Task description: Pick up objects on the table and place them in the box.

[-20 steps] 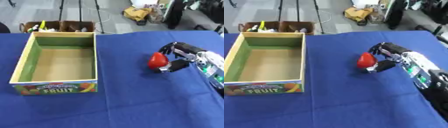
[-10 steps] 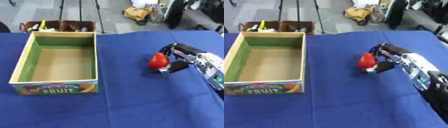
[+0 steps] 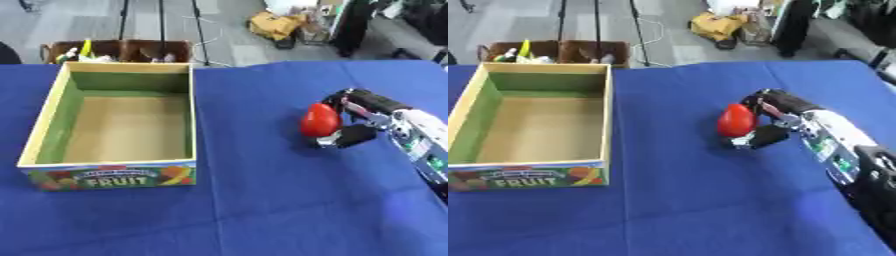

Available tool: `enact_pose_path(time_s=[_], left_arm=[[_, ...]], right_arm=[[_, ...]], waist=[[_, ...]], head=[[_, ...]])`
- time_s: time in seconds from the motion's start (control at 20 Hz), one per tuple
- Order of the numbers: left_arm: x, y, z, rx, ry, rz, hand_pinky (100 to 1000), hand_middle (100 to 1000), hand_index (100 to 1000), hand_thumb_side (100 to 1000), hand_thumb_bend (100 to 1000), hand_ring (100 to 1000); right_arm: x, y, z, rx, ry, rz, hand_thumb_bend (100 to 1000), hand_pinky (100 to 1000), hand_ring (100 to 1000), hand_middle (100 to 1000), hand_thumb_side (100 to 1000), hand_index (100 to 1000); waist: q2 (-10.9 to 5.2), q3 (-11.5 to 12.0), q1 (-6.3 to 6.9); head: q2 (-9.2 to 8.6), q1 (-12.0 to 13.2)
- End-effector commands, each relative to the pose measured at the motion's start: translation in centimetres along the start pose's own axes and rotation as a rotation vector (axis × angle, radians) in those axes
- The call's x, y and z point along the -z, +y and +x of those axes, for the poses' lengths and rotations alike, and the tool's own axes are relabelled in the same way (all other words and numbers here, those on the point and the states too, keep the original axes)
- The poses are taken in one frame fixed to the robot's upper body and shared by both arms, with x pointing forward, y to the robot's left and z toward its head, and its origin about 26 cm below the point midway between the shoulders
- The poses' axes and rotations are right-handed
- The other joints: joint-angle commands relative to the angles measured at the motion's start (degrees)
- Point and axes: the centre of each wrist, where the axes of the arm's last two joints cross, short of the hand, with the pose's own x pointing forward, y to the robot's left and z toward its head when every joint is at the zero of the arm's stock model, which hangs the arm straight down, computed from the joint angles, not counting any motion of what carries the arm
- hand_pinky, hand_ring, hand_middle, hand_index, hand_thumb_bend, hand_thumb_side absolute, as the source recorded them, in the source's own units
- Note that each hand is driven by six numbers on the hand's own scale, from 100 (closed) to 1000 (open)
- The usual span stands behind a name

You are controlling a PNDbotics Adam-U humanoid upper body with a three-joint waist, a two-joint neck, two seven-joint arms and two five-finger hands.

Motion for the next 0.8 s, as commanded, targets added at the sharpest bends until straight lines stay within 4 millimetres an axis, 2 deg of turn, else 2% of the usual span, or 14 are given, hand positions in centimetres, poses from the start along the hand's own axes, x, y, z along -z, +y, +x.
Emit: enact_pose_path(time_s=[0.05,0.4,0.8], left_arm=[[0.33,-0.08,0.62,0.002,-0.03,-0.009,175,570,296,834,100,196],[0.3,-0.09,0.58,0.002,-0.03,-0.01,175,571,295,835,100,196],[0.25,-0.03,0.54,0.005,-0.025,-0.01,175,571,295,836,100,196]], right_arm=[[-0.36,-1.38,-0.47,-0.031,0.013,-0.038,692,407,644,588,741,807],[-0.46,-1.24,-0.45,-0.027,0.012,-0.069,630,366,595,549,740,777],[-0.64,-1.44,-0.09,-0.021,-0.011,-0.103,460,353,586,533,793,747]], waist=[[-1.04,0.03,0.03],[-0.92,-0.01,0.07],[-1.09,-0.12,0.07]], head=[[-0.9,-0.14],[-0.76,-0.13],[-0.67,-0.14]])
